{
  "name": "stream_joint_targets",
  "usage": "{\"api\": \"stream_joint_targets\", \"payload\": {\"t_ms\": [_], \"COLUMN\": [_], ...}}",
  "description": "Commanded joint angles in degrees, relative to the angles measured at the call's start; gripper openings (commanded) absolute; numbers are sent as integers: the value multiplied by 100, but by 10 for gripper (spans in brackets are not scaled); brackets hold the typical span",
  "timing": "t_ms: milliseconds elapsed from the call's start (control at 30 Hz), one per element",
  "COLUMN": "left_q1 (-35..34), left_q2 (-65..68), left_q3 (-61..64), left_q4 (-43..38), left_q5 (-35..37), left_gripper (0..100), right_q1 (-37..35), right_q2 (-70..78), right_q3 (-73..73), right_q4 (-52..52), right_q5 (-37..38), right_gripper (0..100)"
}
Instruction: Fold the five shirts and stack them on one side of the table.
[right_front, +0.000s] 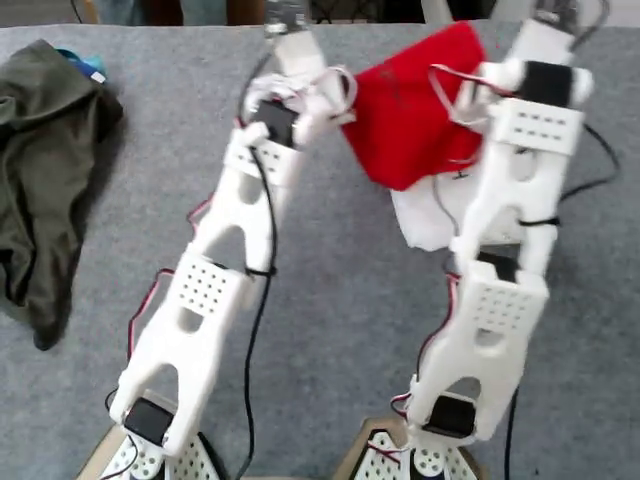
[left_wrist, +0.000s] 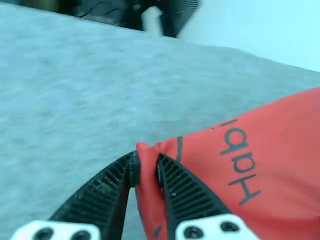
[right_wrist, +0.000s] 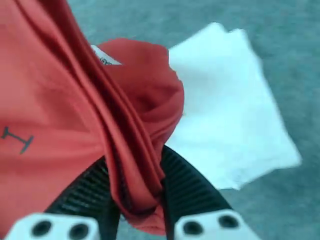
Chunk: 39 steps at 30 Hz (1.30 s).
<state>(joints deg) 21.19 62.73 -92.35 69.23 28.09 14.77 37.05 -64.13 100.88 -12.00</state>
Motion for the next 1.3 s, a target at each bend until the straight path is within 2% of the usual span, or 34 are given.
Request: {"api": "stream_joint_targets", "payload": {"t_ms": [0, 200, 333, 433, 500, 567, 700, 767, 833, 933, 1000, 1067, 1167, 1200, 1267], "left_q1": [338, 611, 629, 629, 629, 629, 576, 505, 409, 207, 31, -180, -470, -549, -699], "left_q2": [-396, -404, -404, -396, -396, -404, -404, -404, -448, -466, -466, -457, -457, -457, -431], "left_q3": [84, 1288, 1525, 1543, 1596, 1631, 1631, 1587, 1578, 1560, 1349, 980, 409, 242, -75], "left_q4": [-589, -1468, -1776, -1749, -1600, -1407, -1064, -914, -738, -484, -229, 141, 659, 809, 1143], "left_q5": [-70, -70, -70, 0, 316, 448, 466, 466, 457, 475, 475, 457, 422, 343, 123], "left_gripper": [30, 30, 31, 120, 186, 209, 210, 209, 211, 212, 209, 209, 209, 209, 209], "right_q1": [677, 1160, 1231, 1222, 1204, 1196, 1204, 1169, 1108, 1125, 1134, 1143, 1125, 1125, 1152], "right_q2": [-576, -602, -602, -611, -593, -514, -233, -189, -180, -215, -224, -189, -171, -163, -31], "right_q3": [409, 1042, 1534, 1727, 1745, 1745, 1692, 1719, 1736, 1675, 1499, 1262, 1191, 1200, 1270], "right_q4": [35, -105, -475, -563, -563, -545, -536, -527, -527, -563, -510, -334, -396, -466, -659], "right_q5": [255, 598, 624, 624, 624, 615, 659, 932, 1152, 1178, 1178, 1178, 1178, 1178, 985], "right_gripper": [15, 15, 17, 20, 49, 126, 365, 464, 515, 489, 423, 292, 25, 11, 84]}}
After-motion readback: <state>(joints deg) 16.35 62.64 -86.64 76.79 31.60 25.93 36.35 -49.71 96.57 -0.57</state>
